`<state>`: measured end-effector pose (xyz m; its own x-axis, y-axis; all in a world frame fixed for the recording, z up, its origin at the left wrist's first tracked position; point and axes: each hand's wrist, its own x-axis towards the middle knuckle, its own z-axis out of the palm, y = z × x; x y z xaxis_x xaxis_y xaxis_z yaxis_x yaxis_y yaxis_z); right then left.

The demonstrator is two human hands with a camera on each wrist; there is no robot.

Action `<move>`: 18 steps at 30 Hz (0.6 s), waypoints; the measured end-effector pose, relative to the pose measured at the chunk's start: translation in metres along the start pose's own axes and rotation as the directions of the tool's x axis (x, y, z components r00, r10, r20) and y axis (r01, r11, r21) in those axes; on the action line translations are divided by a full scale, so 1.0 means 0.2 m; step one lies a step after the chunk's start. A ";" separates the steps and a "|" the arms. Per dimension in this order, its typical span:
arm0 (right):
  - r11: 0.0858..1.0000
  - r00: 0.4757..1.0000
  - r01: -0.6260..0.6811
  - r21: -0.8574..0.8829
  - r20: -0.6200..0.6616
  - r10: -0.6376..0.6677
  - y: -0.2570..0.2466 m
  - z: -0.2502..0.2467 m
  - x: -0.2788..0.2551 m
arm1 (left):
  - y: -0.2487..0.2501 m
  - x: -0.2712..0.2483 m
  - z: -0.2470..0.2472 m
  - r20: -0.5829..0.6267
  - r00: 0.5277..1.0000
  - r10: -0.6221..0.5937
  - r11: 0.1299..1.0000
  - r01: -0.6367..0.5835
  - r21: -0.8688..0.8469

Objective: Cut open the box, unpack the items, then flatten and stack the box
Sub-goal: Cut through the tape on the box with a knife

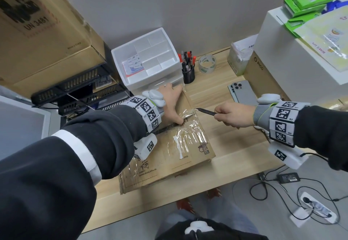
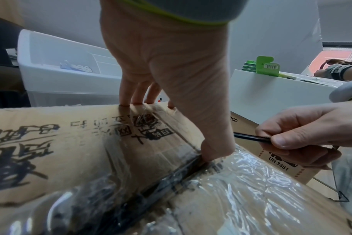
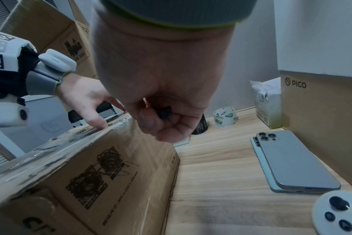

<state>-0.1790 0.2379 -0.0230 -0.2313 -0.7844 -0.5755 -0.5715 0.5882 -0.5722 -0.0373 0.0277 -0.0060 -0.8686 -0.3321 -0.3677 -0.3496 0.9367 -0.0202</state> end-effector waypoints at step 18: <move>1.000 1.000 -0.003 -0.028 -0.001 0.003 0.00 0.05 -0.06 | -0.02 0.01 0.01 0.002 0.999 -0.039 0.999 0.039 0.004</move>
<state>-0.1675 0.2494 -0.0218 -0.2342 -0.7827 -0.5766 -0.5925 0.5852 -0.5537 -0.0369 0.0245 -0.0089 -0.8536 -0.3683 -0.3685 -0.3820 0.9234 -0.0379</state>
